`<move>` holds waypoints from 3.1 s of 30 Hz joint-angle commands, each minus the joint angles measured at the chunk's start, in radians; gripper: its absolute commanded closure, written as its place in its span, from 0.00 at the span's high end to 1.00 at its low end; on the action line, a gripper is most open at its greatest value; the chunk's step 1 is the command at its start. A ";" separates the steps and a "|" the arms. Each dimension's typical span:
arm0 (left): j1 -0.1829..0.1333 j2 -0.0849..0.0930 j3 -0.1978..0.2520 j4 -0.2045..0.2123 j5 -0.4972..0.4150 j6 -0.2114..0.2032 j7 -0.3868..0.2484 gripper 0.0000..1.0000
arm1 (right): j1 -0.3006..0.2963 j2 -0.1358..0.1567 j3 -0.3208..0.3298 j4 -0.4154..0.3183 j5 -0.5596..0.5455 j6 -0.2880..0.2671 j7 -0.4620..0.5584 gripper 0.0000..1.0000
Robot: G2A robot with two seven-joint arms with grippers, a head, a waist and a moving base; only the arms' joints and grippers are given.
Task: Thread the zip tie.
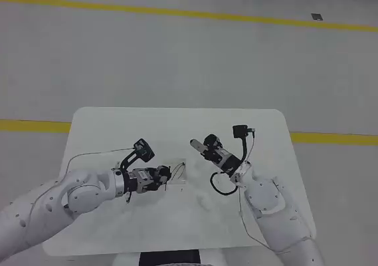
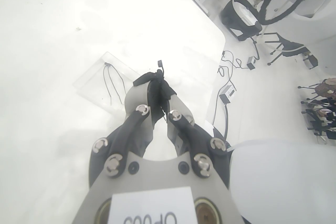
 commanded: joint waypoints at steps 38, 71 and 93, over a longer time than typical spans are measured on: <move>-0.042 0.017 0.018 -0.003 -0.179 0.000 -0.124 0.00 | 0.205 0.055 -0.191 0.025 0.085 -0.103 0.393 1.00; -0.109 0.033 0.105 0.057 -0.235 0.000 -0.081 0.00 | 0.300 0.082 -0.269 0.089 0.219 -0.103 0.482 1.00; -0.143 0.034 0.131 0.107 -0.288 0.000 0.189 0.00 | 0.291 0.104 -0.237 0.113 0.292 -0.103 0.431 1.00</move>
